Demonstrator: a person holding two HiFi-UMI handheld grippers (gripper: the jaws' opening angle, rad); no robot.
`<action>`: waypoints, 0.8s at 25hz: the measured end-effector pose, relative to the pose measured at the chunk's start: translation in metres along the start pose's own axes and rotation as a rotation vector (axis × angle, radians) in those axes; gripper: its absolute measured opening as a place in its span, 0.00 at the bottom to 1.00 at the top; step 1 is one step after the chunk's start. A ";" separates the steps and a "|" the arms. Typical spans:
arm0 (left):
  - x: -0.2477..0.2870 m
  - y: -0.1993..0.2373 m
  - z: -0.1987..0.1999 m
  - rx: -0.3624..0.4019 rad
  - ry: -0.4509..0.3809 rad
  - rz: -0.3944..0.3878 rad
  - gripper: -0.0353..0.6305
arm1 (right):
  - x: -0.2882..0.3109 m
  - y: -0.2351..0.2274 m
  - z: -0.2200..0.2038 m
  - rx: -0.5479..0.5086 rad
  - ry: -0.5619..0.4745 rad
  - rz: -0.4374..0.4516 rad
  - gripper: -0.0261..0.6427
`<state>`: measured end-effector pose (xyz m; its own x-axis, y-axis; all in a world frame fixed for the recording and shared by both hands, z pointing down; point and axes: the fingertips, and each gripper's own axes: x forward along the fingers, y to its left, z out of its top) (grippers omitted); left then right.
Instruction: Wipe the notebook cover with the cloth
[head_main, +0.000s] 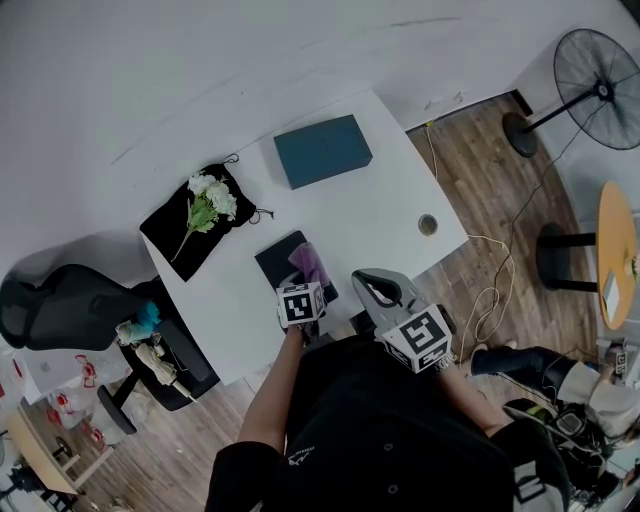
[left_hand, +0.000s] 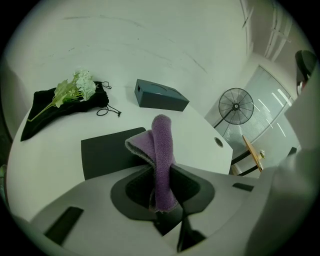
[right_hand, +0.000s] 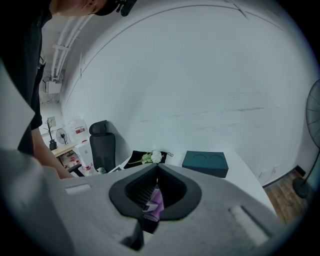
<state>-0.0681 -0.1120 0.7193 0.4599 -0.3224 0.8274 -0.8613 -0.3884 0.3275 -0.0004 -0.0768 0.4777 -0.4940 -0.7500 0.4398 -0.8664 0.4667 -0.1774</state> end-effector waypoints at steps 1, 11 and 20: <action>0.001 0.000 -0.001 -0.003 0.001 0.001 0.18 | 0.000 0.000 -0.001 0.001 0.001 0.000 0.05; 0.010 0.005 -0.002 -0.027 0.022 0.020 0.18 | 0.001 -0.001 -0.003 0.003 0.006 0.005 0.05; 0.007 0.010 -0.005 -0.024 0.030 0.036 0.18 | 0.001 -0.002 0.001 -0.007 0.004 0.020 0.05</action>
<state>-0.0746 -0.1139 0.7311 0.4221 -0.3094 0.8521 -0.8824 -0.3558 0.3079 0.0006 -0.0790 0.4774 -0.5112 -0.7385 0.4397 -0.8557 0.4849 -0.1805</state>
